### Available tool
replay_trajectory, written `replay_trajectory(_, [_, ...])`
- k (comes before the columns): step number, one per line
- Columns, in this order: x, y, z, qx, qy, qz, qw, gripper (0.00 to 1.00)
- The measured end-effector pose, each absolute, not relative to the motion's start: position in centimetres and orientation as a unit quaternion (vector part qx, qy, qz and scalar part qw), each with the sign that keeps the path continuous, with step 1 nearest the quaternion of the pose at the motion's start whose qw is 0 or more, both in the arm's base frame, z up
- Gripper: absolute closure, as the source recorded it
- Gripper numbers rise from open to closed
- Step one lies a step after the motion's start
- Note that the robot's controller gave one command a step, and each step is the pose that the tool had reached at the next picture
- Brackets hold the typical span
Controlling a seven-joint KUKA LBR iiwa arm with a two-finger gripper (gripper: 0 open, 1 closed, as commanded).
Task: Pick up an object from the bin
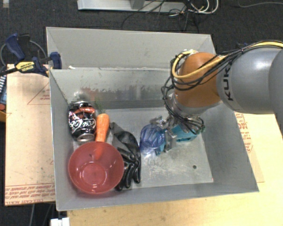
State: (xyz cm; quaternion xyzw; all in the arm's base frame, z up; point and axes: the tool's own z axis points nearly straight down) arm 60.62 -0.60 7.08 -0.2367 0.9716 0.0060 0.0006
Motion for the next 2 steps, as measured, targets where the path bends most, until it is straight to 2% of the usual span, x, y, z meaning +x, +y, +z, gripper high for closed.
replay_trajectory(2, [60.45,-0.6,7.75,-0.236,0.972,0.006,-0.001,1.0])
